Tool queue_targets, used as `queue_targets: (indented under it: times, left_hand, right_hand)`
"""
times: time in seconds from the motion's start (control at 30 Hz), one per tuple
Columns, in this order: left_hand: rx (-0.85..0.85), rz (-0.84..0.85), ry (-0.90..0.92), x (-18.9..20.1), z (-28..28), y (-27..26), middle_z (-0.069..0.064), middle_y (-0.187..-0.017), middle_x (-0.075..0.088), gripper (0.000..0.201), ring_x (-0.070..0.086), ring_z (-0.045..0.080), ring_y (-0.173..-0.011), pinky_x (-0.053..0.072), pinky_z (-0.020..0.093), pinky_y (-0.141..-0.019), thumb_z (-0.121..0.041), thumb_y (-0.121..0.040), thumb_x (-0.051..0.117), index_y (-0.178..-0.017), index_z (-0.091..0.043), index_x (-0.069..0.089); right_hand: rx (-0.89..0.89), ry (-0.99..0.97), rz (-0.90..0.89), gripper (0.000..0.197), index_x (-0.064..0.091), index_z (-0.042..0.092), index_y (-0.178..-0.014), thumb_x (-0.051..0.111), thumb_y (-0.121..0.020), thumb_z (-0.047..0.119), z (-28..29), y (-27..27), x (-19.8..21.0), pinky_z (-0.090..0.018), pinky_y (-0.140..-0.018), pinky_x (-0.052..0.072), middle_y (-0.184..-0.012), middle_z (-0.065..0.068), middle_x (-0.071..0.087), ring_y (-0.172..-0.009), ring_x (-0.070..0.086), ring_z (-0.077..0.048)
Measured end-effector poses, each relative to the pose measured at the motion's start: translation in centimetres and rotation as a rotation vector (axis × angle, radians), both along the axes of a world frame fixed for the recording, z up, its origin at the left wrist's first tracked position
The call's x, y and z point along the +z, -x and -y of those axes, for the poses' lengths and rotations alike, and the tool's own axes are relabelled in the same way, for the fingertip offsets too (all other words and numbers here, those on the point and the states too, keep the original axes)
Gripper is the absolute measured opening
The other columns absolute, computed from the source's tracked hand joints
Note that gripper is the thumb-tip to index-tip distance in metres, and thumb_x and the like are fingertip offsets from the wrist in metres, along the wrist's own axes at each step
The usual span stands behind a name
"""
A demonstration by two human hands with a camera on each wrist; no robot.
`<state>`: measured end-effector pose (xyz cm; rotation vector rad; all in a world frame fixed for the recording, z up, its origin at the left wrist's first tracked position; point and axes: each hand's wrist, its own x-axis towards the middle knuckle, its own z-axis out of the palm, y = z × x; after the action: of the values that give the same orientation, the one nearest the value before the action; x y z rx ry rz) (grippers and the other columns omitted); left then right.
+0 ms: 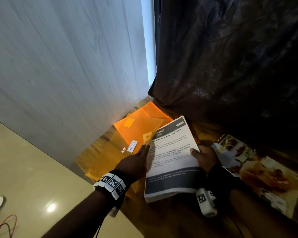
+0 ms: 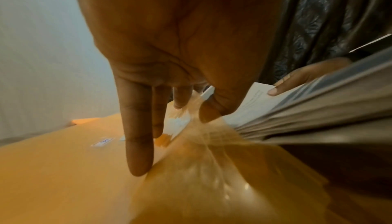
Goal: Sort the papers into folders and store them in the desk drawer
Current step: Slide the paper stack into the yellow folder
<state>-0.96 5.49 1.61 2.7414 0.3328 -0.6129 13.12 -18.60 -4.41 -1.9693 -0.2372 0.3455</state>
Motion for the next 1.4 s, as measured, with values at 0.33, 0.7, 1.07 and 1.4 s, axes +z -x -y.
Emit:
queue_targets:
  times: [0.33, 0.7, 1.07, 1.4]
  left_hand:
    - [-0.046, -0.025, 0.027, 0.9, -0.3, 0.0, 0.002, -0.163, 0.016, 0.095, 0.055, 0.028, -0.123, 0.055, 0.040, -0.091, -0.030, -0.091, 0.062, -0.154, -0.036, -0.009]
    - [0.028, 0.062, 0.115, -0.4, -0.6, 0.0, 0.005, -0.164, 0.009, 0.104, 0.047, 0.029, -0.133, 0.046, 0.038, -0.103, -0.027, -0.088, 0.065, -0.153, -0.032, -0.015]
    - [-0.254, -0.082, 0.114, 0.0, -1.3, -0.4, 0.010, -0.163, 0.014, 0.075, 0.027, 0.028, -0.146, 0.047, 0.014, -0.097, -0.020, -0.098, 0.055, -0.156, -0.027, 0.007]
    - [-0.078, -0.050, -0.048, -1.1, 2.9, -0.9, 0.004, -0.163, -0.016, 0.095, 0.062, 0.034, -0.105, 0.050, 0.038, -0.073, -0.025, -0.095, 0.058, -0.154, -0.028, -0.017]
  right_hand:
    - [-0.092, 0.098, 0.155, 0.051, 0.059, 0.004, -0.124, 0.045, -0.091, 0.040, -2.7, 2.1, -1.0, -0.031, -0.090, 0.042, -0.125, -0.017, 0.063, -0.112, 0.060, -0.035]
    - [-0.127, 0.040, 0.198, 0.073, 0.063, 0.002, -0.116, 0.038, -0.078, 0.060, -1.2, 2.2, -1.4, -0.018, -0.075, 0.042, -0.113, -0.014, 0.067, -0.097, 0.062, -0.023]
    - [-0.071, 0.294, 0.264, 0.038, 0.055, 0.005, -0.129, 0.047, -0.099, 0.027, -1.2, 0.8, -0.8, -0.043, -0.097, 0.048, -0.128, -0.015, 0.061, -0.115, 0.058, -0.035]
    - [-0.178, -0.056, -0.100, 0.034, 0.056, 0.003, -0.125, 0.043, -0.101, 0.023, -4.4, 3.9, -0.6, -0.026, -0.084, 0.045, -0.112, -0.004, 0.058, -0.110, 0.059, -0.027]
